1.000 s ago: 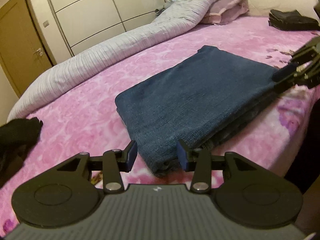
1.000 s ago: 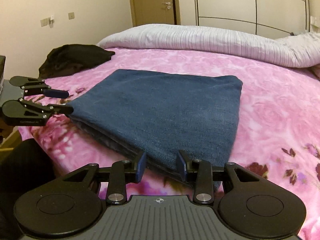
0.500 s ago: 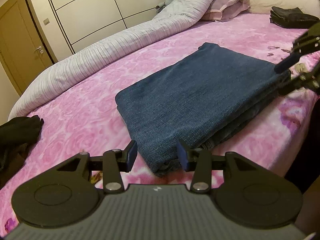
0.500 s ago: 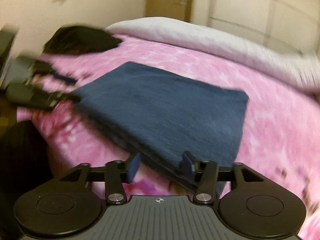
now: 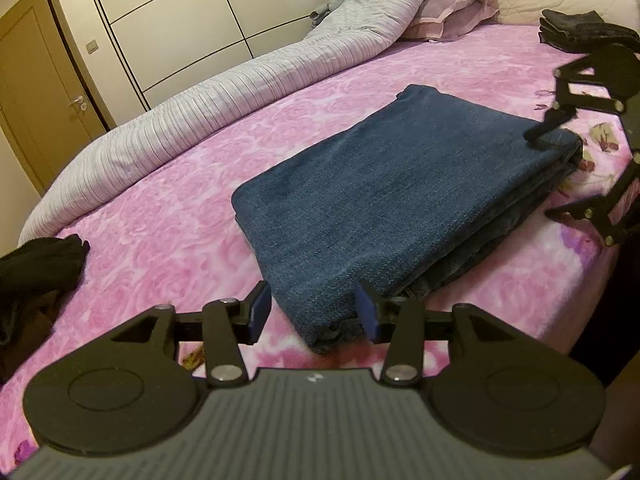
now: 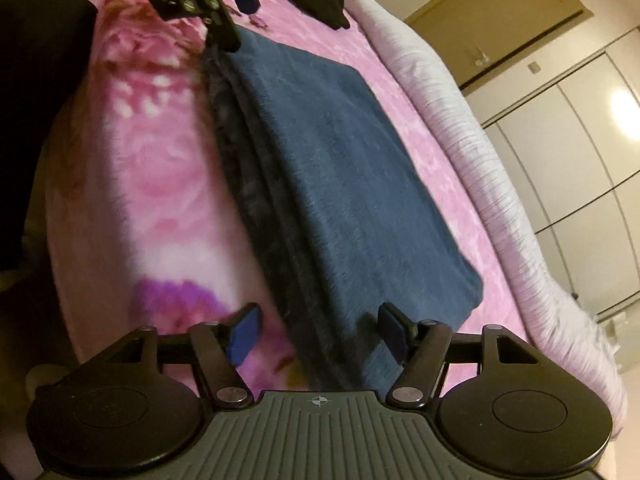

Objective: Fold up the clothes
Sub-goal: 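Grasp the edge of the whole clothes stack with both grippers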

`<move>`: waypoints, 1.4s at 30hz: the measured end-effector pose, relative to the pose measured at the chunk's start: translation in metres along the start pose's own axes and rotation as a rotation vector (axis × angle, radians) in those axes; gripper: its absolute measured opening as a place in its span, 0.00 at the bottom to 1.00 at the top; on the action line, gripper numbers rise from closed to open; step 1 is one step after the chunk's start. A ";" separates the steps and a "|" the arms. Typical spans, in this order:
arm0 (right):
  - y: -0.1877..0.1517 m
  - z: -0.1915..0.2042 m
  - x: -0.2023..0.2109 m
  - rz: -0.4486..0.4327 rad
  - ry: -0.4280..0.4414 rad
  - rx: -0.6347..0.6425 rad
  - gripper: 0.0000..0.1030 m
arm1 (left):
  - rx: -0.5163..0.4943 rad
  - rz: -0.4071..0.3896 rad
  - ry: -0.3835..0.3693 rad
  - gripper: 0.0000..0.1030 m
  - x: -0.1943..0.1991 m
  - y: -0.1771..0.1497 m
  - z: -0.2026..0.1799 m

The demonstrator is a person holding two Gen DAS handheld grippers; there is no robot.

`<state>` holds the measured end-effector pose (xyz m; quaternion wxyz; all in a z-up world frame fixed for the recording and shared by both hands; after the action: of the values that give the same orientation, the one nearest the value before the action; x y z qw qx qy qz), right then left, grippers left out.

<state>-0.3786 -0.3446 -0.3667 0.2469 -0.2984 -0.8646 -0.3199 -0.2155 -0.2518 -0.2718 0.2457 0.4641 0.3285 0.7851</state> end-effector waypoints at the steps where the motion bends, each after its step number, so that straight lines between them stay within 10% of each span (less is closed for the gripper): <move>1: 0.001 -0.002 -0.003 -0.001 -0.008 0.013 0.63 | -0.019 -0.006 0.011 0.48 0.003 0.002 0.000; 6: 0.007 -0.011 -0.013 0.003 0.036 0.016 0.37 | -0.256 -0.127 0.034 0.87 0.028 0.007 -0.023; 10: 0.013 -0.044 -0.008 -0.017 0.135 -0.137 0.34 | -0.514 -0.151 0.091 0.91 0.019 0.002 -0.054; 18: 0.030 -0.090 0.004 -0.044 0.224 -0.272 0.34 | -0.719 -0.138 0.132 0.89 -0.040 0.010 -0.092; 25: 0.019 -0.063 0.008 -0.048 0.181 -0.232 0.39 | -0.611 -0.082 0.082 0.62 -0.058 0.019 -0.080; 34: -0.017 -0.001 0.000 -0.035 -0.118 0.119 0.64 | -0.568 -0.064 0.024 0.58 -0.056 0.017 -0.075; 42: -0.014 -0.006 -0.021 -0.021 -0.279 0.222 0.54 | -0.641 -0.063 0.043 0.58 -0.053 0.016 -0.083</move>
<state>-0.3722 -0.3653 -0.3812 0.1527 -0.3017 -0.9235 -0.1808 -0.2667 -0.3227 -0.3190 0.3963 0.3360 0.0840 0.8503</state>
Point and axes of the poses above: each gripper's, at about its wrist camera, not at the fingertips, and x roughly against the way its jaws point, z to its left, y to its top, the point moved 8 cm from there along -x, roughly the way its jaws point, and after that the axes turned 1 degree about x, right-handed, at the moved point
